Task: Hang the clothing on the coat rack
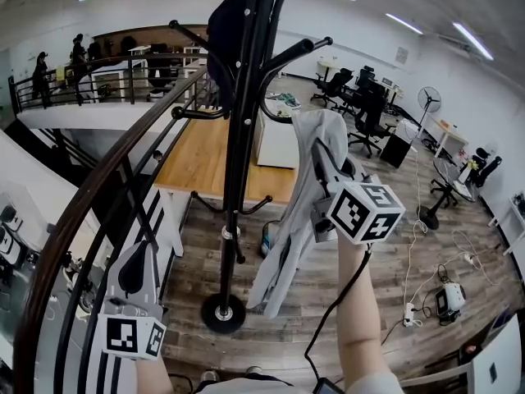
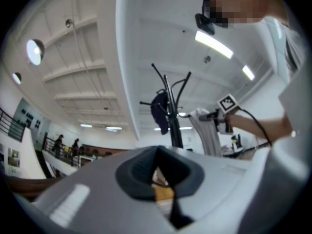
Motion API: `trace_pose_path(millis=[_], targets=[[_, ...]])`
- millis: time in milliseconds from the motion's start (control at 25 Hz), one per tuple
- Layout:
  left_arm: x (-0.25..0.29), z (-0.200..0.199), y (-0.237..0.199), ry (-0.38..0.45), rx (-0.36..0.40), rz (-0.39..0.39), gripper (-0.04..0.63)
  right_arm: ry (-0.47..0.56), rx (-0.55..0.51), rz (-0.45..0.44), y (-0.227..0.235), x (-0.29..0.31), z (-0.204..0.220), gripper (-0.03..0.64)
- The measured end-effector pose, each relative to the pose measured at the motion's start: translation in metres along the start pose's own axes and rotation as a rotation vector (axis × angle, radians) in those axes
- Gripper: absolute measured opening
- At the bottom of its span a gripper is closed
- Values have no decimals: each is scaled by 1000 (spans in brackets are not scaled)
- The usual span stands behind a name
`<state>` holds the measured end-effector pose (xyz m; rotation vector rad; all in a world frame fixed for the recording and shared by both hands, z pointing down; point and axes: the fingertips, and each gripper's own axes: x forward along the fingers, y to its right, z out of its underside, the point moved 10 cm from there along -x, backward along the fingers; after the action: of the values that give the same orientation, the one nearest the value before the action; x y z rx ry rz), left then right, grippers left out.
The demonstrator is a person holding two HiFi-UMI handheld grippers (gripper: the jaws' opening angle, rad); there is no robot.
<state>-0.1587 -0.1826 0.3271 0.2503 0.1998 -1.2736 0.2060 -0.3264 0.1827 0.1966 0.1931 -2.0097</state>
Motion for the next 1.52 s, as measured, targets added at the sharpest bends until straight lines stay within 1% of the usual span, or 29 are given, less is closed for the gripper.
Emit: trace_pose_path(millis=[160, 360, 680, 800, 1120, 1280, 1520], targets=[[-5, 0, -5, -2, 5, -17, 6, -8, -14, -27, -11, 9, 4, 5], [-13, -2, -12, -3, 11, -35, 6, -33, -18, -38, -22, 16, 13, 6], [-20, -4, -21, -6, 6, -33, 6, -49, -20, 6, -34, 13, 24, 8], [-21, -3, -22, -5, 1, -23, 7, -46, -30, 31, -36, 8, 26, 17], [-21, -1, -29, 0, -12, 18, 6, -39, -56, 107, -44, -12, 28, 69], [-20, -3, -32, 1, -14, 49, 6, -26, -82, 149, -50, -27, 27, 78], [-16, -2, -32, 9, -19, 105, 6, 2, -146, 189, -66, -53, 26, 66]])
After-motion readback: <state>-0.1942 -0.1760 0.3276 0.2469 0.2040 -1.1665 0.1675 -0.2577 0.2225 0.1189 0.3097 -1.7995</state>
